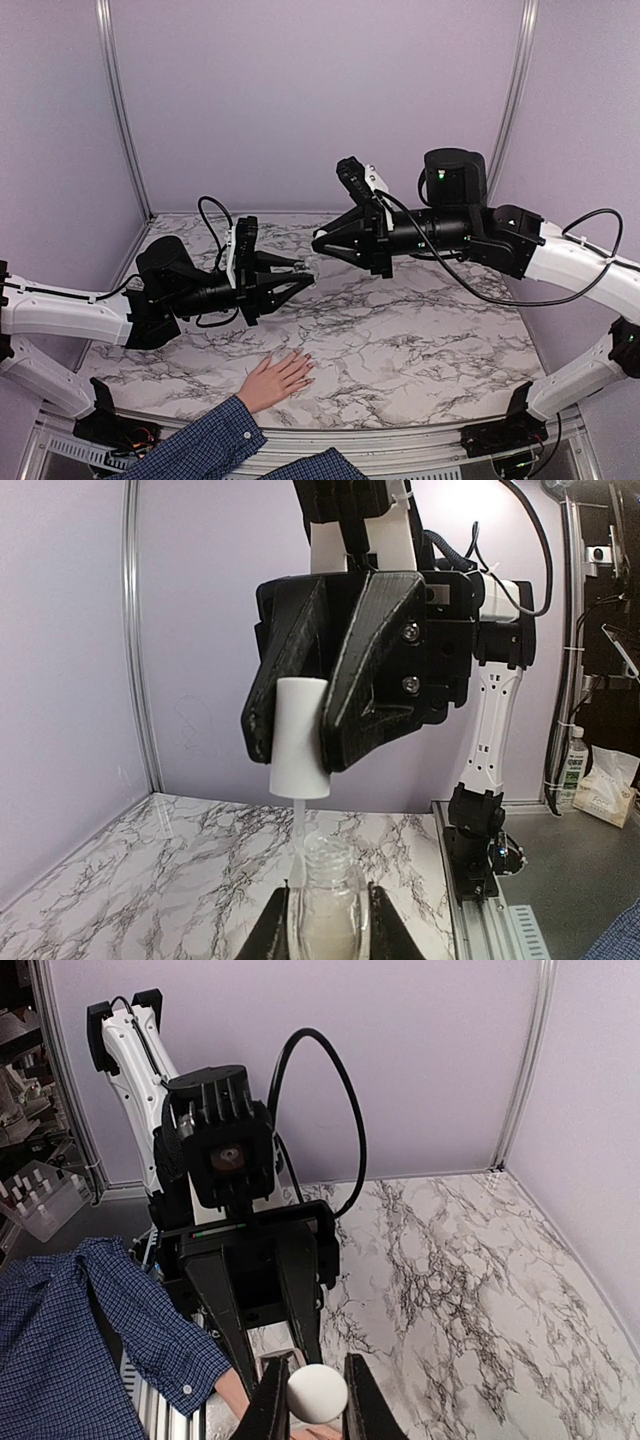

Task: Paint the nails
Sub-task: Remove the excess polish from the bottle rim.

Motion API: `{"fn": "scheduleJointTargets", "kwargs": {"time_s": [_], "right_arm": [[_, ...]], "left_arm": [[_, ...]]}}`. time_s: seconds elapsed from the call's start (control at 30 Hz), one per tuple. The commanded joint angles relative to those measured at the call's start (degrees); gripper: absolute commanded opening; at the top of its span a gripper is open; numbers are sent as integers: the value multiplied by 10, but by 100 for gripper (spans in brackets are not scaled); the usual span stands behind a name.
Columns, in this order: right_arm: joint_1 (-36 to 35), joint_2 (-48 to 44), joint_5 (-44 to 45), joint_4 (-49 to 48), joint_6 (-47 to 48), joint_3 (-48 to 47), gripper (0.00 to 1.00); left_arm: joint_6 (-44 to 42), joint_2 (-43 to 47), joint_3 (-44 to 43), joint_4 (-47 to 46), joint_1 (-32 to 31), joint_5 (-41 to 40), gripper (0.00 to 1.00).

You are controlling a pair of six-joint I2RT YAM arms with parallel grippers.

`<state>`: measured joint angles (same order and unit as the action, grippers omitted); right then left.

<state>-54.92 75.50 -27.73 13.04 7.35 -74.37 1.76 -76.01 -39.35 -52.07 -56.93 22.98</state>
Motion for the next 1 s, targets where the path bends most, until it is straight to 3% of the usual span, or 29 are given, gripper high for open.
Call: {"fn": "scheduleJointTargets", "kwargs": {"time_s": [0.0,0.97], "right_arm": [[-1,-11,-18,-5,2,-4,0],[-1,-16,-27,-17,-1,-1,0]], "left_arm": [[2,-6,-7,-31,3,4,0],[2,-11,-8,-31,3,4,0]]}}
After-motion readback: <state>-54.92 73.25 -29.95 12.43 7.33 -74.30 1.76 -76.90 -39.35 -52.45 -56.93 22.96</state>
